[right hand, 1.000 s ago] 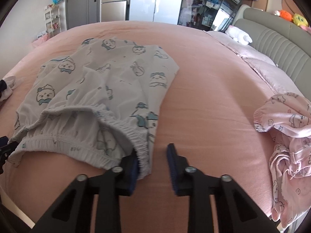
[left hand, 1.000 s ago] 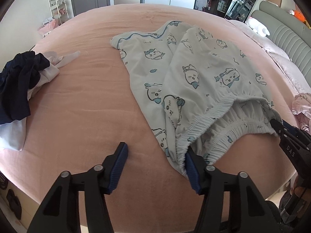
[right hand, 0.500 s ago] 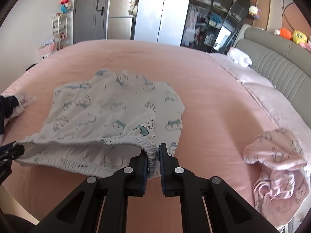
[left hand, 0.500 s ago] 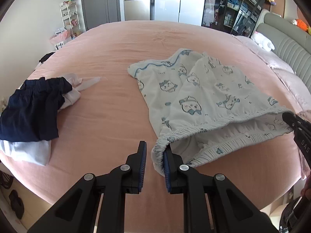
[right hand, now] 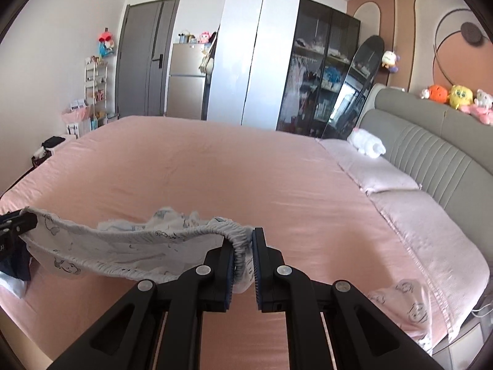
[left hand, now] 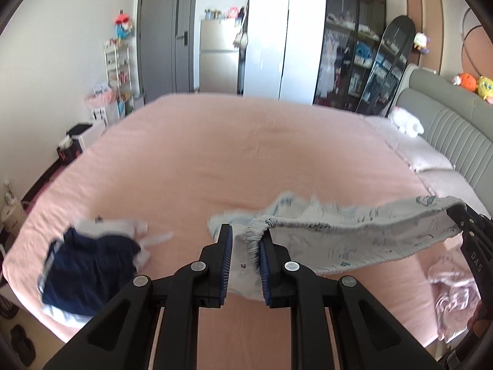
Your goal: Fold clothes
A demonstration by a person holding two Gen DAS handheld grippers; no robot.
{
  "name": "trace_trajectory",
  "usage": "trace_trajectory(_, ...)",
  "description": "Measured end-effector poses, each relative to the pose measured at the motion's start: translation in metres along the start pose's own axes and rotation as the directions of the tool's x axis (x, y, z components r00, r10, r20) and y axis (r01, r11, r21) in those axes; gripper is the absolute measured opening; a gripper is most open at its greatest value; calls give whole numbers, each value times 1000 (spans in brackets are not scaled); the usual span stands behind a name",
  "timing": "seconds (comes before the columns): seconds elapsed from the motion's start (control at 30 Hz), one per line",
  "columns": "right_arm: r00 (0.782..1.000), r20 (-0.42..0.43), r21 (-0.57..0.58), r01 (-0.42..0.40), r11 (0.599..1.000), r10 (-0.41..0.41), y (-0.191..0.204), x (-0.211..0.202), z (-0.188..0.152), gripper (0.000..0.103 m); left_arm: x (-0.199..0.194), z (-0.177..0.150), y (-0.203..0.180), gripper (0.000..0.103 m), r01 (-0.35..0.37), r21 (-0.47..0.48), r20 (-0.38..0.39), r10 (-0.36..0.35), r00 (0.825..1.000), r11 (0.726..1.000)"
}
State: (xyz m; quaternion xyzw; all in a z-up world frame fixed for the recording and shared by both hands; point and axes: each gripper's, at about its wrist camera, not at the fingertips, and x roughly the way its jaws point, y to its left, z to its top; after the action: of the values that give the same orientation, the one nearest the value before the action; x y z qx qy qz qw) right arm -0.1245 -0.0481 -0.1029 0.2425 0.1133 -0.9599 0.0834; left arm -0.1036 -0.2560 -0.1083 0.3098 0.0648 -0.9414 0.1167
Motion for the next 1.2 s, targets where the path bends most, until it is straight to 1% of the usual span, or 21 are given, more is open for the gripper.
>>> trace_trajectory(0.1,999,44,-10,10,1000,-10,-5,-13,29,8,-15,33,-5,14,-7,23,56,6,998,1000)
trace_trajectory(0.23,999,53,-8,-5,1000,5,-15,-24,62,8,-35,68,-9,14,2,45,96,-6,995,999)
trace_trajectory(0.4,995,98,-32,1,1000,2,-22,-42,93,8,-53,98,-13,14,-5,82,144,-7,990,997)
trace_trajectory(0.5,992,122,-23,-9,1000,11,-27,-56,109,8,-67,116,-15,14,24,84,170,-38,985,996)
trace_trajectory(0.6,989,151,-27,-4,1000,8,-26,-70,121,8,-79,125,-22,14,2,123,209,-28,977,992)
trace_trajectory(0.67,988,153,-38,-15,999,21,-25,-71,128,8,-78,131,-26,14,-2,154,220,-32,975,988)
trace_trajectory(0.73,989,143,-52,-20,998,27,-23,-65,133,8,-70,135,-31,14,-4,178,216,-35,976,984)
trace_trajectory(0.83,993,113,-72,-10,997,18,-22,-45,136,8,-47,140,-33,14,-8,192,187,-28,982,981)
trace_trajectory(1.0,998,58,-89,-9,996,15,-21,5,146,8,3,159,-40,14,-1,186,130,-23,991,983)
trace_trajectory(1.1,999,40,-104,-2,995,6,-21,41,160,8,33,177,-48,14,-8,201,112,-15,994,980)
trace_trajectory(1.2,997,73,-102,18,995,-11,-26,69,191,8,59,207,-58,14,-39,216,120,13,993,976)
